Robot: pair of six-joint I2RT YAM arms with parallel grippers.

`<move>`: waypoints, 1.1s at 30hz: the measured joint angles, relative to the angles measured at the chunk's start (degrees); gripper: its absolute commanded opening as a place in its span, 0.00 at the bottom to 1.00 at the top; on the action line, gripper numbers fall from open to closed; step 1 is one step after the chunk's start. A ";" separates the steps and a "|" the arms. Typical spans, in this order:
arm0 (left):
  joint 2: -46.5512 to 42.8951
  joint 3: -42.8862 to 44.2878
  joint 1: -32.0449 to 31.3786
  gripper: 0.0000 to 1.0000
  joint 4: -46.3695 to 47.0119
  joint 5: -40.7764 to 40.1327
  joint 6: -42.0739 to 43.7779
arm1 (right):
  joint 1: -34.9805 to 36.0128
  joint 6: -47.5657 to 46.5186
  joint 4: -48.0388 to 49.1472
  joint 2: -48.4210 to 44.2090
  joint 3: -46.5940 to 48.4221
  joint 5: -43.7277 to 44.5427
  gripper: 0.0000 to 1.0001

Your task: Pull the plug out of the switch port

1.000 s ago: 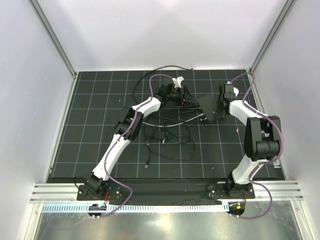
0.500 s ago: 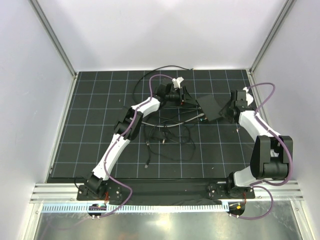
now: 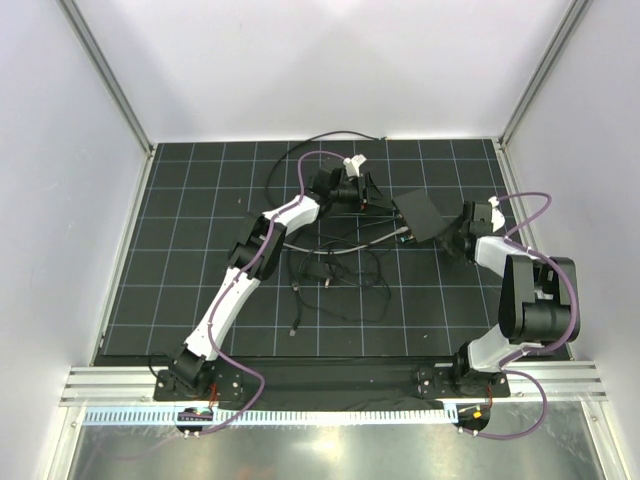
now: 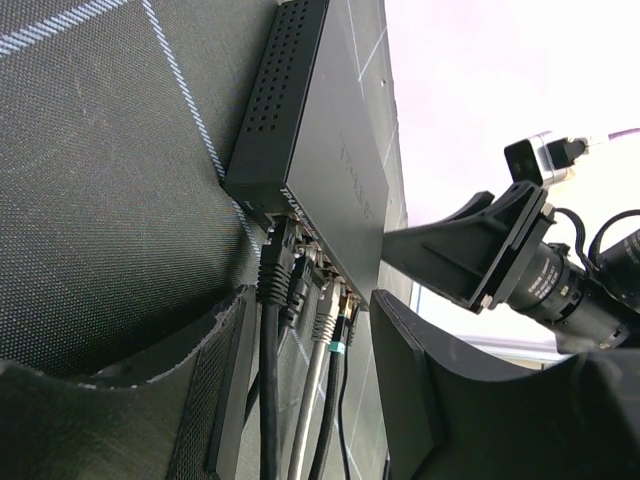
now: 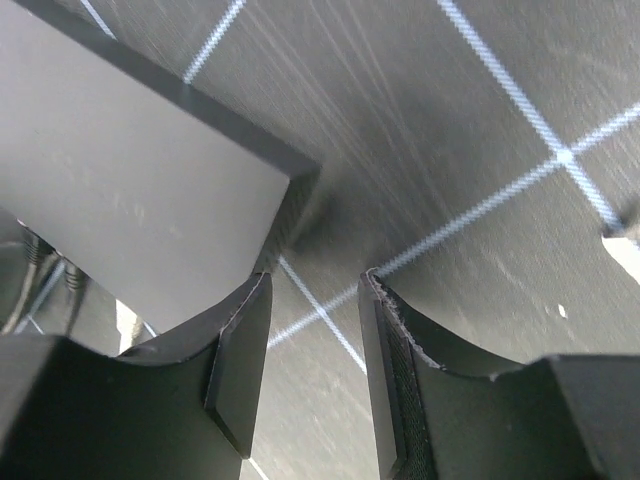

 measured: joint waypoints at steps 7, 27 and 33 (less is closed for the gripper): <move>0.00 0.00 -0.02 0.52 -0.37 -0.24 0.42 | -2.23 0.96 7.28 0.87 -2.10 -2.84 0.50; 0.00 0.00 -0.04 0.51 -0.59 -0.61 0.17 | -2.73 1.70 9.11 1.55 -2.03 -5.42 0.53; 0.00 0.00 -0.04 0.51 -0.57 -0.59 0.15 | -2.93 1.44 8.11 0.72 -2.01 -5.60 0.54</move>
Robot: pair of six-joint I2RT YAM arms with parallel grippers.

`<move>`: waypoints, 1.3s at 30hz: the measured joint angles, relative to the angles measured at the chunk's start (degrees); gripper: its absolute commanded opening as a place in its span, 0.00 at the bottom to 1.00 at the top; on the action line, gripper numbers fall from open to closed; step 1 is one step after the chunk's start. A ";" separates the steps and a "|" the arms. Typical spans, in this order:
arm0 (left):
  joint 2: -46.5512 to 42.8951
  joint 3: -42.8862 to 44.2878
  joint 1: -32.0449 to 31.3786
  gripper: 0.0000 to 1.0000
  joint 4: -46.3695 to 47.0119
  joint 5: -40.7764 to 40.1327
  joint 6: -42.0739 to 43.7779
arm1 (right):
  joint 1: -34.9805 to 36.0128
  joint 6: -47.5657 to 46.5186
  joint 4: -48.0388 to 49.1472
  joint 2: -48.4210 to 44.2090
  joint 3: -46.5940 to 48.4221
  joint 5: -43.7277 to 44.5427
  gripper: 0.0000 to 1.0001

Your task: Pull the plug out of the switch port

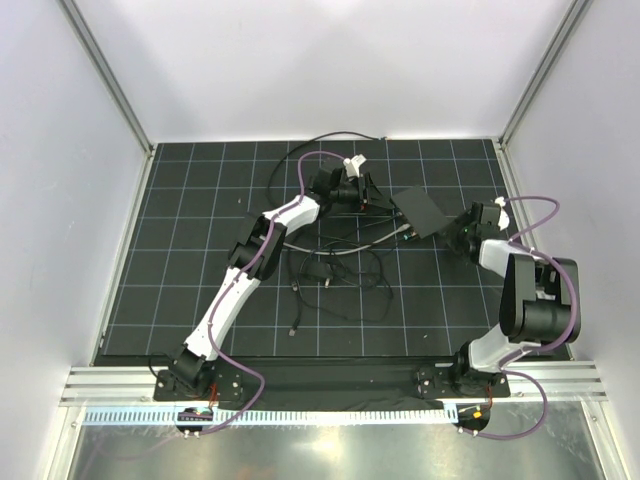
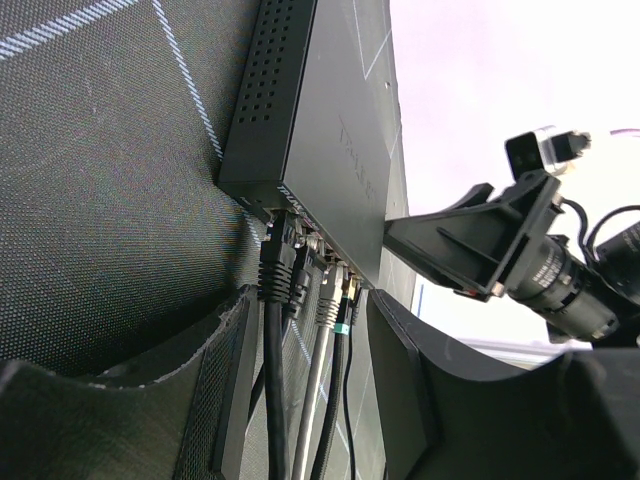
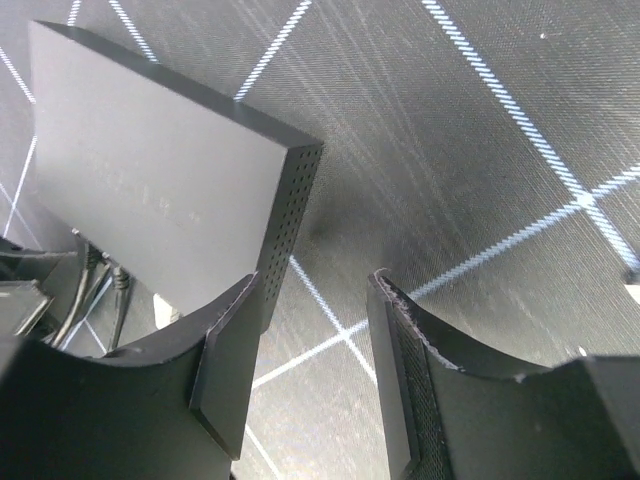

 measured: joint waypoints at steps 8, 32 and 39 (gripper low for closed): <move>0.00 0.00 -0.02 0.51 -0.02 0.00 0.02 | -0.13 -0.57 -1.51 -3.30 1.46 0.37 0.57; 0.37 0.17 -0.02 0.52 0.98 -0.02 -2.01 | -5.07 -8.44 -2.01 9.68 15.76 -4.11 0.68; 1.14 0.98 -0.09 0.50 1.20 -0.31 -2.82 | -4.83 -12.09 -0.87 18.60 26.97 -12.79 0.66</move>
